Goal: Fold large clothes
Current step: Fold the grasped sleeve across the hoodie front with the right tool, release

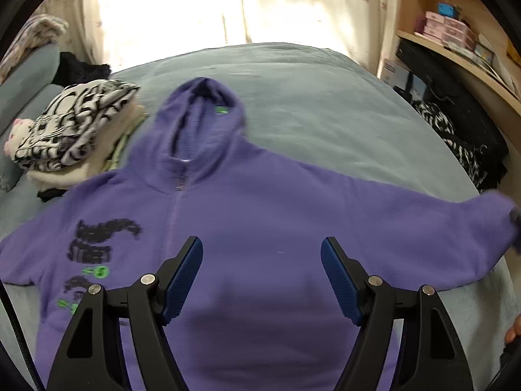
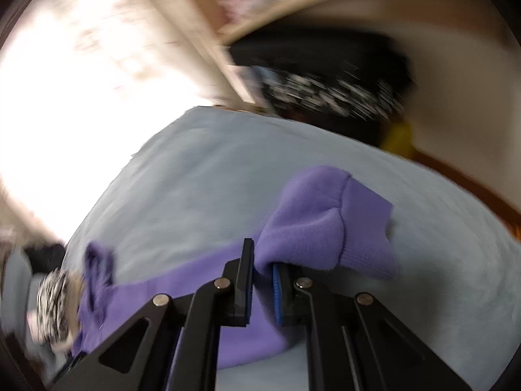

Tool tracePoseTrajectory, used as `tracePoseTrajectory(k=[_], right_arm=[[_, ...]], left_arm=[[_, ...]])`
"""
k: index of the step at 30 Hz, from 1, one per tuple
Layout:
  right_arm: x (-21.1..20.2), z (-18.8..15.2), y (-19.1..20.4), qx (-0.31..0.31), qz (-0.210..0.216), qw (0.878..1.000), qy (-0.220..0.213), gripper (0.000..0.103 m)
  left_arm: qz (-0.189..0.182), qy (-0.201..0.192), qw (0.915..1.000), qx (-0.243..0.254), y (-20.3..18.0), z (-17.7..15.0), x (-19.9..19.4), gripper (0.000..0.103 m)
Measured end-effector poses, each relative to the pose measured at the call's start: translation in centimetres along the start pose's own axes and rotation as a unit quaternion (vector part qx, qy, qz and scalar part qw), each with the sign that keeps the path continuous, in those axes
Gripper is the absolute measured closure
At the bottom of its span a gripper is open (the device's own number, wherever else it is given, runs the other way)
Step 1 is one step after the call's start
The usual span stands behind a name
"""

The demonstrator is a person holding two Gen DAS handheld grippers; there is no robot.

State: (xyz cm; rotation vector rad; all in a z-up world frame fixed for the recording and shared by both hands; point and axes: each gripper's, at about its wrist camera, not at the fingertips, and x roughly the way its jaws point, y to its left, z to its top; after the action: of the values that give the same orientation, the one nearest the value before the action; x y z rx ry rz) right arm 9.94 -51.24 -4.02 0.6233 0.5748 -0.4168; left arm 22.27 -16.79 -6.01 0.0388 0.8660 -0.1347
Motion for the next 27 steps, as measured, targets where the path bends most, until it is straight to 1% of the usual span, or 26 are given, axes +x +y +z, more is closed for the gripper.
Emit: tracePoseTrajectory(k=[2,3,5,6,9,12,15,18,21,23,24,25,26,27], right_arm=[[-1.3,-0.7,5.6,-0.051,0.035,0.998,-0.004,0.094],[-1.7,-1.1,7.6,-0.069,0.048,0.996,-0.003,0.094],[-2.3,-2.9,13.3,-0.114,0.08,0.99,0.007,0.094],[-2.4,-3.7,15.2,-0.128,0.092,0.987,0.013,0.094],[-2.0,-7.4,21.8,-0.176,0.131,0.975,0.043,0.094],[-0.7,-12.4,27.6,-0.233,0.15,0.958,0.075,0.094],[0.9,-17.8,31.4,-0.268,0.164,0.942,0.115,0.094],[2.9,-23.4,34.2,-0.305,0.16,0.927,0.15,0.093],[5.0,-27.3,35.5,-0.332,0.138,0.916,0.18,0.09],[6.1,-29.1,35.9,-0.344,0.134,0.907,0.202,0.089],[6.5,-30.0,36.1,-0.352,0.132,0.902,0.214,0.086],[6.7,-30.6,36.0,-0.358,0.135,0.897,0.223,0.079],[6.5,-31.1,35.9,-0.365,0.14,0.892,0.228,0.074],[6.5,-31.4,36.0,-0.37,0.141,0.89,0.227,0.064]], left_arm=[[-0.003,-0.007,0.9999,-0.008,1.9,0.3,-0.7,0.029],[-0.001,-0.015,0.9998,-0.012,3.1,0.4,-1.3,0.029],[0.008,-0.029,0.9994,-0.019,5.1,0.6,-2.1,0.029],[0.012,-0.036,0.999,-0.024,6.5,0.7,-2.5,0.029],[0.019,-0.045,0.9981,-0.037,10.1,0.9,-3.2,0.029],[0.028,-0.049,0.9963,-0.064,14.9,0.6,-3.5,0.029],[0.039,-0.043,0.9945,-0.087,18.9,-0.3,-3.1,0.029],[0.048,-0.022,0.9914,-0.12,23.4,-1.6,-1.7,0.029],[0.048,-0.009,0.9894,-0.136,26.5,-2.9,-0.5,0.029],[0.046,-0.002,0.9889,-0.141,27.7,-3.8,0.2,0.029],[0.041,0.003,0.9887,-0.144,28.2,-4.2,0.6,0.029],[0.036,0.008,0.9885,-0.146,28.4,-4.5,0.9,0.029],[0.03,0.012,0.9884,-0.148,28.6,-4.8,1.0,0.029],[0.02,0.015,0.9884,-0.15,28.6,-5.1,1.2,0.029]])
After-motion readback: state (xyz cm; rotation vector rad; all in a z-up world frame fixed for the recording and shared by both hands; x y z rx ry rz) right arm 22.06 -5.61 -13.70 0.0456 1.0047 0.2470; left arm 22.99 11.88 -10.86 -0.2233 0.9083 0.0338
